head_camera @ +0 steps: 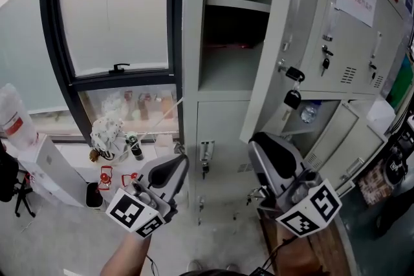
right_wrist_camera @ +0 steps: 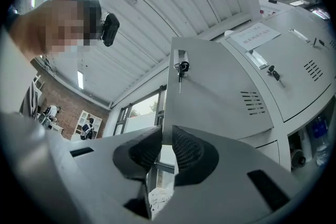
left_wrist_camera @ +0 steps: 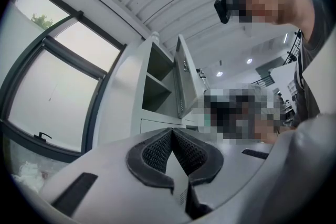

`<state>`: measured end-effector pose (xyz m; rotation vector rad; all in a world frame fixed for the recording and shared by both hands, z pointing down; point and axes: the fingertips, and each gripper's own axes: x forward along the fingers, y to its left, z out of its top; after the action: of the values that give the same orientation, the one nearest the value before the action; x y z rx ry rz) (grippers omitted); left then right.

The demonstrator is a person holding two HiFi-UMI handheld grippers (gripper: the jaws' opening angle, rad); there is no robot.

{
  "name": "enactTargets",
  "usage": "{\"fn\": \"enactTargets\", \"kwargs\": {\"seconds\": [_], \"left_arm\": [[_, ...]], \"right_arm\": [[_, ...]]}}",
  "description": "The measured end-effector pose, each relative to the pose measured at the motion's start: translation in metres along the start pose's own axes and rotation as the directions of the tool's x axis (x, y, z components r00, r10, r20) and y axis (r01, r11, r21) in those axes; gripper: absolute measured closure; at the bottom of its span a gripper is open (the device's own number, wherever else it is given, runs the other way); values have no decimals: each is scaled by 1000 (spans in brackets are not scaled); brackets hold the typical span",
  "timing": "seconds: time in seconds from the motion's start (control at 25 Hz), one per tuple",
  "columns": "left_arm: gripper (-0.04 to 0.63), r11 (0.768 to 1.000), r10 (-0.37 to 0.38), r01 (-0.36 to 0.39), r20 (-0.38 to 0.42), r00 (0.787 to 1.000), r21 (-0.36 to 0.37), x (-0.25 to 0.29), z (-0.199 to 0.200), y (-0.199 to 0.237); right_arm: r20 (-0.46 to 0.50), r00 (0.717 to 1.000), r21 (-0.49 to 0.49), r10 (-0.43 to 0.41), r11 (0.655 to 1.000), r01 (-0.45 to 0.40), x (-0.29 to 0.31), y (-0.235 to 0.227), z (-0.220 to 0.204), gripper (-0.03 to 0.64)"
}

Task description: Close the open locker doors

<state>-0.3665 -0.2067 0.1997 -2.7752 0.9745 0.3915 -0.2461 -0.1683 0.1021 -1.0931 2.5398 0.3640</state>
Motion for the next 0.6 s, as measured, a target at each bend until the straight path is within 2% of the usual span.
{"fn": "enactTargets", "kwargs": {"seconds": [0.6], "left_arm": [[586,999,37,-37,5,999,12,-6,3,18]], "right_arm": [[-14,1000,8,21,1000,-21,34,-5,-15,583]]}}
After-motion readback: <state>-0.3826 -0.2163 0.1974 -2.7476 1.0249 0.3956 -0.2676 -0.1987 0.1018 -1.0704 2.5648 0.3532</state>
